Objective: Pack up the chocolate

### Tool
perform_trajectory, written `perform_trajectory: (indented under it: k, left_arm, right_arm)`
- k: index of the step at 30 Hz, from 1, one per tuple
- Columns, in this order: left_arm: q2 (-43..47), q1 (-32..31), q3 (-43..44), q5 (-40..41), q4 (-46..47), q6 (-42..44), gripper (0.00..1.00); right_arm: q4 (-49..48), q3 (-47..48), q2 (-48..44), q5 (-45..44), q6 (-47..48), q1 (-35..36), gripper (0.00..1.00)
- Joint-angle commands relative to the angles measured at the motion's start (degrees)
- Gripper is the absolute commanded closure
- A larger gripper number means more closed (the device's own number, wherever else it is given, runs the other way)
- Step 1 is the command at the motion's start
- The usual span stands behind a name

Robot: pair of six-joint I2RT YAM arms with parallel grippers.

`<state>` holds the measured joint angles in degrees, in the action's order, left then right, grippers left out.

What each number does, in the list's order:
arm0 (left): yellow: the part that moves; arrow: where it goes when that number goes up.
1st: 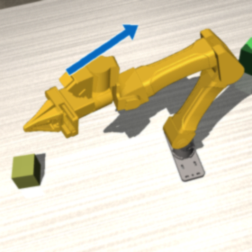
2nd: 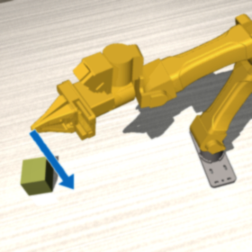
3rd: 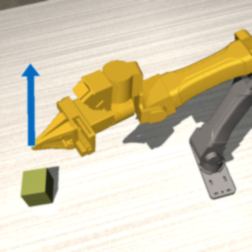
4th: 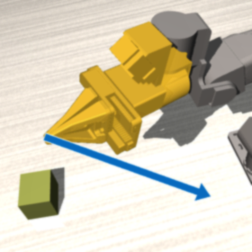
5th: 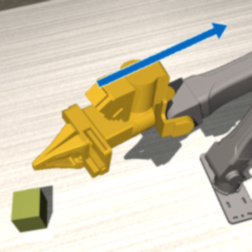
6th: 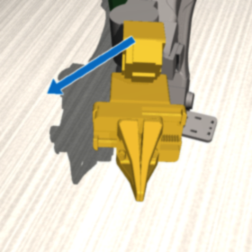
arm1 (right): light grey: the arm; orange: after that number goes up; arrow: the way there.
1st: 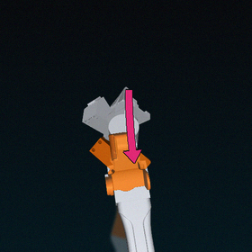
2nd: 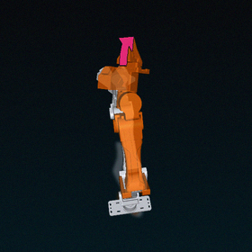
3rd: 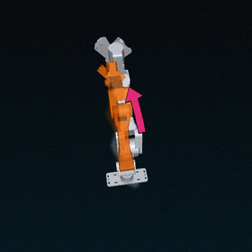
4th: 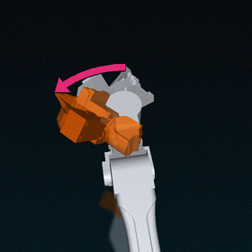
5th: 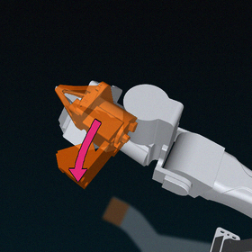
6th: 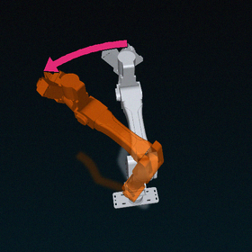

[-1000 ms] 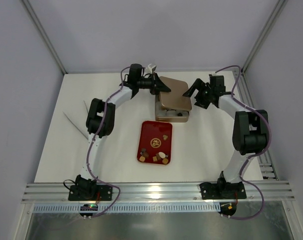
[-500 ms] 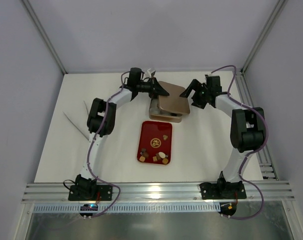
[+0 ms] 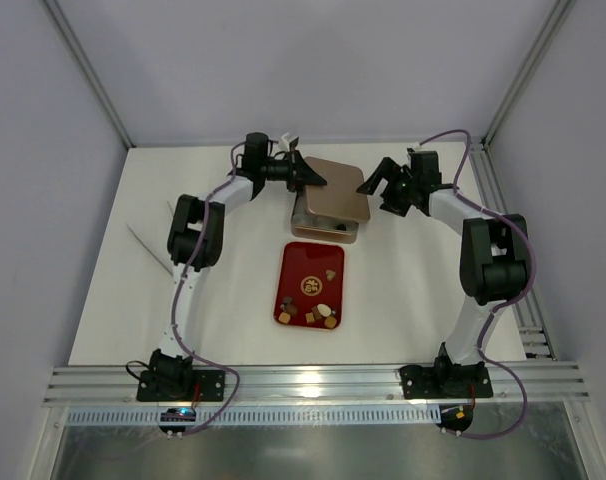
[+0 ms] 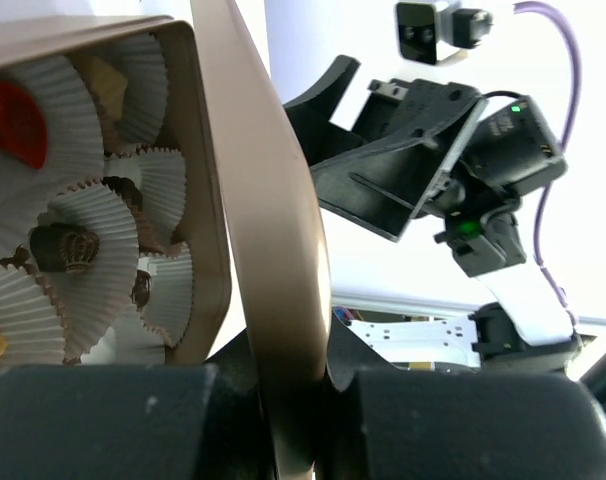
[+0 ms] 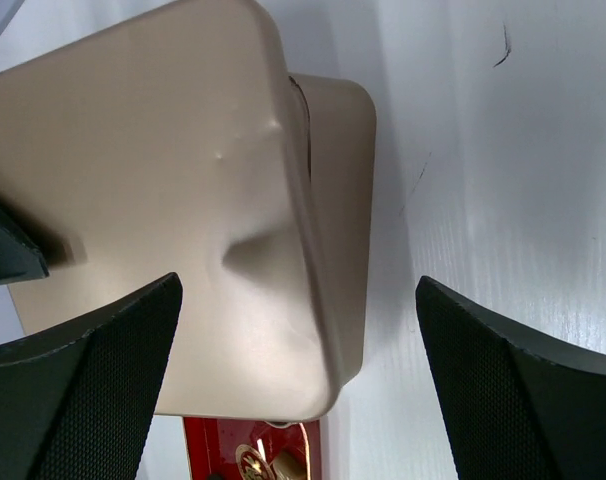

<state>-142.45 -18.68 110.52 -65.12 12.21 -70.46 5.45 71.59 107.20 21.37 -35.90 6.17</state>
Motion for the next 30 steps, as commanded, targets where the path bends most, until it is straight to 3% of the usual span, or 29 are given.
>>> perform_trajectory:
  k: [1,13,20,30]
  left_arm:
    - [0.95,1.71,-0.04,-5.36,7.12,-3.63,0.99]
    - [0.07,4.0,-2.32,-9.85,13.01,-6.01,0.98]
    - [-1.95,3.91,-3.82,-11.07,29.62,-17.96,0.98]
    - [-4.5,3.91,-2.59,-12.75,31.47,-18.22,0.97]
  right_arm:
    - [-2.64,1.53,-1.38,0.61,0.57,0.59,0.02]
    - [-2.29,1.36,-1.73,0.43,0.39,1.73,0.01]
    - [-2.03,1.27,-2.26,0.17,0.57,2.26,0.02]
    - [-1.59,1.97,-1.29,0.34,1.27,2.53,0.02]
